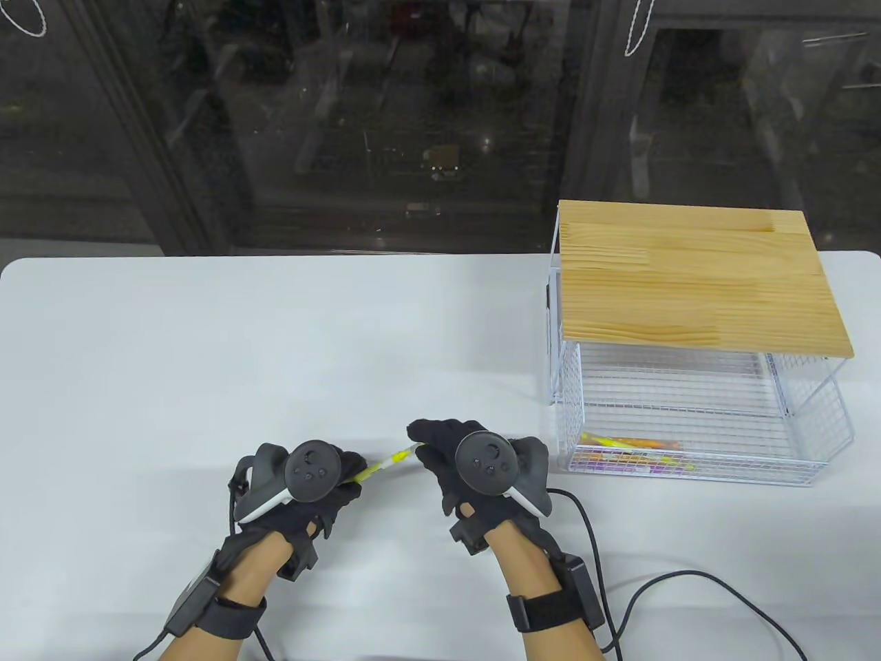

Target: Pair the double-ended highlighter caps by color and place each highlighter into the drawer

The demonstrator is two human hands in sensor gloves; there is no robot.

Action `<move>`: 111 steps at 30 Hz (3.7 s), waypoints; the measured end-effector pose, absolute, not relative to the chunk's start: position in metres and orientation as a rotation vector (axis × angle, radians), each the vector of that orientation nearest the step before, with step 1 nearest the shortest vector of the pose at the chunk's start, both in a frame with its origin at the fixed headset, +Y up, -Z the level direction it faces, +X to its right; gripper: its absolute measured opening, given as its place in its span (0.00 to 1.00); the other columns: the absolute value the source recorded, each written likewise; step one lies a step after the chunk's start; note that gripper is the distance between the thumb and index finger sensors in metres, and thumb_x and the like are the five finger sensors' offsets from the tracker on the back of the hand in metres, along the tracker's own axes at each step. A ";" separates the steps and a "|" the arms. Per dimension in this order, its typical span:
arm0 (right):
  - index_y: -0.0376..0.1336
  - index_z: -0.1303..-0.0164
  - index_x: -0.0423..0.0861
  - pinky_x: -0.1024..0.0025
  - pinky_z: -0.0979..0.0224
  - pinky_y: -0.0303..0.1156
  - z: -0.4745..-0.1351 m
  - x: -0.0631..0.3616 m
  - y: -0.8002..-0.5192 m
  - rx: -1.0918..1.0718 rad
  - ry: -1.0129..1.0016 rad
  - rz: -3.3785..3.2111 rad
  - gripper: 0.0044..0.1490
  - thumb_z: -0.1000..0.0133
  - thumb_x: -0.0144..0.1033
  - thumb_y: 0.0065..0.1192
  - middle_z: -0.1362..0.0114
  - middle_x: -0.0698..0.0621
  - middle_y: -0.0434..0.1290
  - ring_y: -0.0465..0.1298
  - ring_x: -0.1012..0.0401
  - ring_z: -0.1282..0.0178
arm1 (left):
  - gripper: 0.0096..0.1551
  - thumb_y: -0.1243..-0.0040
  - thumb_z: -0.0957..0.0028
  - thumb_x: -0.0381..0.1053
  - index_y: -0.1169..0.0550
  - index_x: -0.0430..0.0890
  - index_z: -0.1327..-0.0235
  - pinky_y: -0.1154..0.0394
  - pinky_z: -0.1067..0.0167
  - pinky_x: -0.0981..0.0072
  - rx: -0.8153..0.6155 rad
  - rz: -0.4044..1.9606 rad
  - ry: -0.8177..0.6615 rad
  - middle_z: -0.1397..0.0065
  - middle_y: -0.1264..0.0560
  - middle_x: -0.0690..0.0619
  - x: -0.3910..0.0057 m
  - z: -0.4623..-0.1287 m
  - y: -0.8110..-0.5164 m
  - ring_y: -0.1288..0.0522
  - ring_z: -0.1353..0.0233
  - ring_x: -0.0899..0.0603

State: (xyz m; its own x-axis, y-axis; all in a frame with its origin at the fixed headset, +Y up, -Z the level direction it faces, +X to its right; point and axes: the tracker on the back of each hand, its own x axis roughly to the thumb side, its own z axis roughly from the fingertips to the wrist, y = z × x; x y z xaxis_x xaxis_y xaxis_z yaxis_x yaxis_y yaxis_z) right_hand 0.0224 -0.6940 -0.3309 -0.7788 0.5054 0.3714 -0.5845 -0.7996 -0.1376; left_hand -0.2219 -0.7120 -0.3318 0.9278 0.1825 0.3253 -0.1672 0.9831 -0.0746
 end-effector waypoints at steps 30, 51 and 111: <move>0.74 0.44 0.53 0.56 0.46 0.79 -0.334 0.010 -0.709 0.544 -0.170 2.727 0.26 0.54 0.37 0.70 0.46 0.50 0.85 0.83 0.55 0.54 | 0.26 0.32 0.61 0.52 0.13 0.50 0.48 0.20 0.52 0.41 0.163 0.078 -0.477 0.43 0.16 0.51 -0.215 -0.321 -0.700 0.17 0.48 0.40; 0.73 0.40 0.55 0.48 0.39 0.73 -0.322 -0.010 -0.703 0.616 -0.234 2.881 0.28 0.51 0.49 0.69 0.32 0.49 0.77 0.77 0.47 0.40 | 0.26 0.31 0.62 0.56 0.12 0.55 0.49 0.20 0.50 0.40 0.189 0.121 -0.432 0.43 0.14 0.55 -0.210 -0.316 -0.695 0.16 0.47 0.41; 0.73 0.42 0.62 0.47 0.33 0.69 -0.306 0.168 -0.632 -0.129 -0.784 2.702 0.28 0.54 0.41 0.70 0.37 0.60 0.79 0.74 0.51 0.38 | 0.28 0.35 0.58 0.57 0.15 0.56 0.43 0.21 0.51 0.39 0.128 0.301 -0.271 0.39 0.15 0.51 -0.241 -0.328 -0.692 0.17 0.45 0.37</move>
